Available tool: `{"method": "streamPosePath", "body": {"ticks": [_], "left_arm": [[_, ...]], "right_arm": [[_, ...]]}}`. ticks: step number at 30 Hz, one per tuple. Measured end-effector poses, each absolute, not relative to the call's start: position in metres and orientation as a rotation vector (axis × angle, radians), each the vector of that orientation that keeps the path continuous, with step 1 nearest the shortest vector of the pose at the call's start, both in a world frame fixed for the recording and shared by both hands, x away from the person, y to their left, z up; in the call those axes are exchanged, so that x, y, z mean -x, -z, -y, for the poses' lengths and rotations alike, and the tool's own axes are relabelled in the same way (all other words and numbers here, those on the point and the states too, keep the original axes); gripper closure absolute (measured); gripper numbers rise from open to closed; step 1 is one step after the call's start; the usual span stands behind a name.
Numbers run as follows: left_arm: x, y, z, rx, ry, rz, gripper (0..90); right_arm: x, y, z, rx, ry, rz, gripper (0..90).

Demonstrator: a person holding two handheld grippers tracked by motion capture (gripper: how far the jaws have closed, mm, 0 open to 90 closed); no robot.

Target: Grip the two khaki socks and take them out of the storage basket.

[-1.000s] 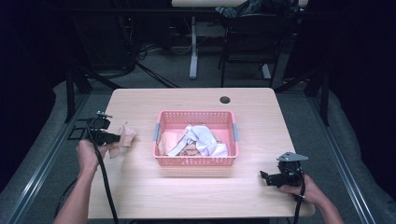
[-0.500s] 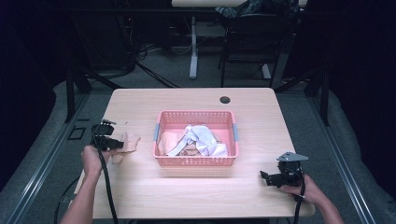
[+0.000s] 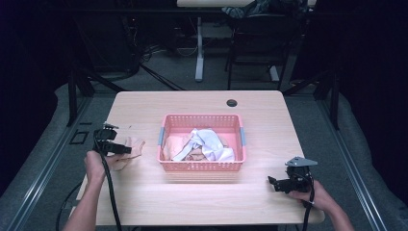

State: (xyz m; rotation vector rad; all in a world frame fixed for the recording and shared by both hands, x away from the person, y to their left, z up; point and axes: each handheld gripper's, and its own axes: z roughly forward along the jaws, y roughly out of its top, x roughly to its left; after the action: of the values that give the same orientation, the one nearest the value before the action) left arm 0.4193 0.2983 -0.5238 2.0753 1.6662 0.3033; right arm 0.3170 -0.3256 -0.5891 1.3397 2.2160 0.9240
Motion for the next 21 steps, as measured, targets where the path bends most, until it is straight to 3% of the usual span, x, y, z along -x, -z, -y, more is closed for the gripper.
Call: {"method": "streamPosePath", "body": {"ticks": [4,10,14,21], "left_arm": [[-0.418,0.510,-0.297,-2.061,-0.328,-1.648,19.2],[-0.420,0.481,-0.290,-2.050,-0.336,-1.606,5.1],[-0.422,0.465,-0.281,-2.049,-0.363,-1.567,0.2],[-0.427,0.441,-0.263,-2.070,-0.387,-1.502,0.0]], "right_arm": [[-0.317,0.589,0.326,-1.340,-0.924,-2.216,0.0],[-0.317,0.589,0.326,-1.339,-0.924,-2.216,0.0],[-0.317,0.589,0.326,-1.339,-0.924,-2.215,0.0],[-0.317,0.589,0.326,-1.339,-0.924,-2.216,0.0]]}}
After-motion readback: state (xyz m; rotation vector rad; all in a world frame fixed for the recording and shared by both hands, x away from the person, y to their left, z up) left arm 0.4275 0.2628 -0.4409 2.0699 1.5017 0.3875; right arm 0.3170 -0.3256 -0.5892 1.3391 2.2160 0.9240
